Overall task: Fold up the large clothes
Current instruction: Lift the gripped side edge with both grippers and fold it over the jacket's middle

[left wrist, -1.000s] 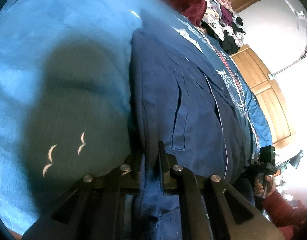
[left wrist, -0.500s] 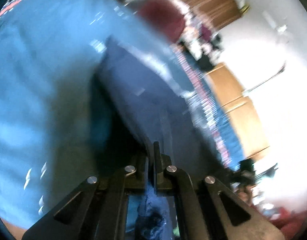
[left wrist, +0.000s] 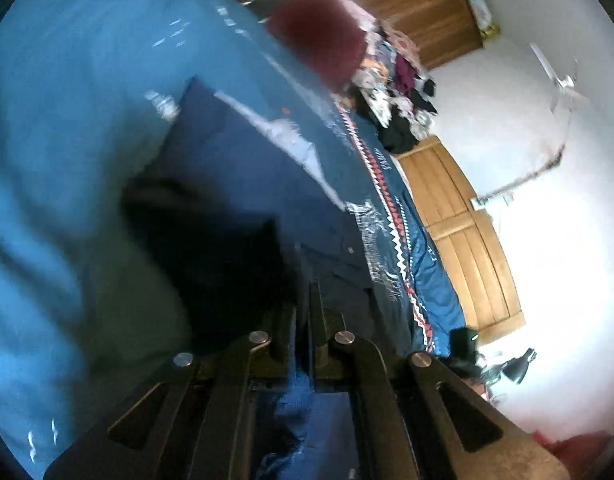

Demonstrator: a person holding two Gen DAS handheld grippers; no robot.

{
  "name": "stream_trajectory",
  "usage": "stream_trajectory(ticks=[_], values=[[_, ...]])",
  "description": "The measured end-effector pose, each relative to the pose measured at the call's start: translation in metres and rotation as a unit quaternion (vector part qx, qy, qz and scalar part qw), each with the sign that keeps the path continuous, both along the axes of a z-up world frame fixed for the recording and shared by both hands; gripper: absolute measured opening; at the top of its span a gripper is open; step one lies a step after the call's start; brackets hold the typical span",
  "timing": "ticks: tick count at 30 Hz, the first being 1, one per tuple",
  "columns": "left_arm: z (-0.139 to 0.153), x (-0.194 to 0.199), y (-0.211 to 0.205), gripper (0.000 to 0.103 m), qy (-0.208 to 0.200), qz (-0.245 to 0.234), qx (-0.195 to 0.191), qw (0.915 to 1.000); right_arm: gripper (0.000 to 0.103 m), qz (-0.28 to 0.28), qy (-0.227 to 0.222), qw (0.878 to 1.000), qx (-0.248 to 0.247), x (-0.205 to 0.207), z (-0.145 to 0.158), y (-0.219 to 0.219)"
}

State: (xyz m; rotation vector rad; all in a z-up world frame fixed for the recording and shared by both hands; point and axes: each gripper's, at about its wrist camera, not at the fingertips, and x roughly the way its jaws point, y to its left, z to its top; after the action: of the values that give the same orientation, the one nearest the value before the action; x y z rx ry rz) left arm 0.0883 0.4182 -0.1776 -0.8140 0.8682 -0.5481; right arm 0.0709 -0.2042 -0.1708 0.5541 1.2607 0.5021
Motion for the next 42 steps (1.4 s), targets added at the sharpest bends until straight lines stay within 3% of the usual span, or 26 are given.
stream_trajectory(ticks=[3,8,11,12,13,14,16,21,26,30,34,42], values=[[-0.019,-0.02,0.014,0.002,0.018,0.02,-0.014,0.9995,0.056,-0.01,0.012,0.999,0.031,-0.008,-0.021,0.001],[-0.036,-0.042,0.025,0.002,0.029,0.042,-0.022,0.9985,0.055,-0.047,-0.047,0.995,0.079,-0.001,-0.003,-0.001],[-0.04,-0.046,0.028,0.002,0.028,0.047,-0.024,0.9982,0.054,-0.074,-0.031,0.996,0.047,0.014,-0.021,-0.011],[-0.042,-0.046,0.029,0.002,0.031,0.05,-0.026,0.9979,0.048,-0.09,-0.017,0.994,0.052,0.013,-0.034,-0.021],[-0.044,-0.047,0.031,0.002,0.032,0.053,-0.028,0.9977,0.03,-0.101,-0.013,0.993,0.061,0.009,-0.039,-0.028],[-0.045,-0.048,0.031,0.002,0.033,0.055,-0.027,0.9976,0.024,-0.122,0.001,0.989,0.083,0.001,-0.049,-0.04],[-0.047,-0.05,0.035,0.002,0.035,0.06,-0.03,0.9972,0.024,-0.123,0.009,0.985,0.121,-0.011,-0.051,-0.045],[-0.053,-0.052,0.037,0.002,0.041,0.063,-0.031,0.9966,0.041,-0.064,-0.009,0.992,0.111,-0.012,-0.034,-0.028],[-0.054,-0.047,0.032,0.002,0.045,0.069,-0.027,0.9962,0.042,-0.018,0.011,0.995,0.097,-0.01,-0.036,-0.008],[-0.056,-0.05,0.032,0.002,0.042,0.072,-0.024,0.9962,0.044,0.035,0.01,0.996,0.086,-0.035,-0.028,0.008],[-0.06,-0.051,0.032,0.003,0.039,0.069,-0.023,0.9966,0.047,0.039,0.018,0.996,0.084,-0.044,-0.036,0.014],[-0.067,-0.065,0.033,0.029,0.05,0.068,0.03,0.996,0.047,0.021,0.023,0.996,0.087,-0.05,-0.04,0.015]])
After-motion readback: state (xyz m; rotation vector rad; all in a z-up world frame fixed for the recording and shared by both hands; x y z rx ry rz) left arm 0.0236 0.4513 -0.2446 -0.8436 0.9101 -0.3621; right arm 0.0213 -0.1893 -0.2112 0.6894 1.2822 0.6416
